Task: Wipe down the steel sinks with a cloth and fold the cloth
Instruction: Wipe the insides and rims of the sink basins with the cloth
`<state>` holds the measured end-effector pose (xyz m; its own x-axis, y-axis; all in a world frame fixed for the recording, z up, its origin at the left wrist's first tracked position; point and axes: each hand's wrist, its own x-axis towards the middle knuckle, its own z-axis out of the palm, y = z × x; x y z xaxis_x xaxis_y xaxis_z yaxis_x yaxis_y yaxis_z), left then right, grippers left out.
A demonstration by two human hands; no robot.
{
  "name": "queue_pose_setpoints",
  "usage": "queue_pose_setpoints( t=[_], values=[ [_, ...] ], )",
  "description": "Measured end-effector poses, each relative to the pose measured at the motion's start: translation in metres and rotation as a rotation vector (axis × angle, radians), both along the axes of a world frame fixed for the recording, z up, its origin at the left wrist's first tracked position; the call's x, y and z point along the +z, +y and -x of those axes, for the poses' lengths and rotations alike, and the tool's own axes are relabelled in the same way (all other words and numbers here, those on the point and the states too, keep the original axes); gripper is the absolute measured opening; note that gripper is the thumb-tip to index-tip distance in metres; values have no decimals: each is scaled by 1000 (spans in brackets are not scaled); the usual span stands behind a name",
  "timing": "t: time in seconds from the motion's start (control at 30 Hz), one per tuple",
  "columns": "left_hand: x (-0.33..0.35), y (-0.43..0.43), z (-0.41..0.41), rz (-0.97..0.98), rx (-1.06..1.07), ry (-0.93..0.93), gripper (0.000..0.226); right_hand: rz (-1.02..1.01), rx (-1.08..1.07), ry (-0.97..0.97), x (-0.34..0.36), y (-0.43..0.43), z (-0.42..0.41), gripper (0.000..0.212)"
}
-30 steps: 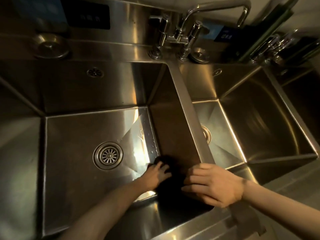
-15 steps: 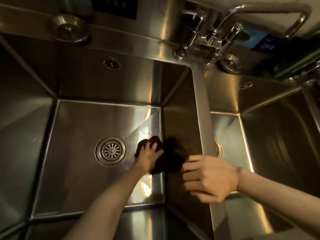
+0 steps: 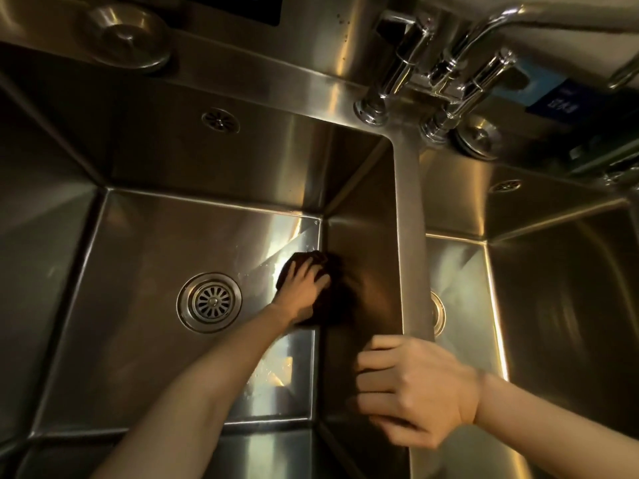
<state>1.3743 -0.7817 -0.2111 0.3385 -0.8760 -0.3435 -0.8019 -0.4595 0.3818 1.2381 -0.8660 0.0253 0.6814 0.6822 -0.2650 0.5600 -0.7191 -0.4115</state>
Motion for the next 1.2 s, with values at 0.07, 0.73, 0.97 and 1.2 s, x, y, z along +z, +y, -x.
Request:
queue_pose_setpoints(
  t=[0.07, 0.73, 0.97, 1.2],
  values=[
    [-4, 3, 4, -161, -42, -13, 76, 24, 33, 1, 1, 1, 0, 22],
    [15, -65, -84, 191, 208, -319, 39, 196, 70, 15, 10, -30, -67, 23],
    [-9, -36, -102, 34, 165, -268, 41, 240, 51, 27, 11, -31, -64, 20],
    [-27, 69, -132, 143, 689, -140, 50, 271, 75, -28, 12, -27, -65, 17]
  ],
)
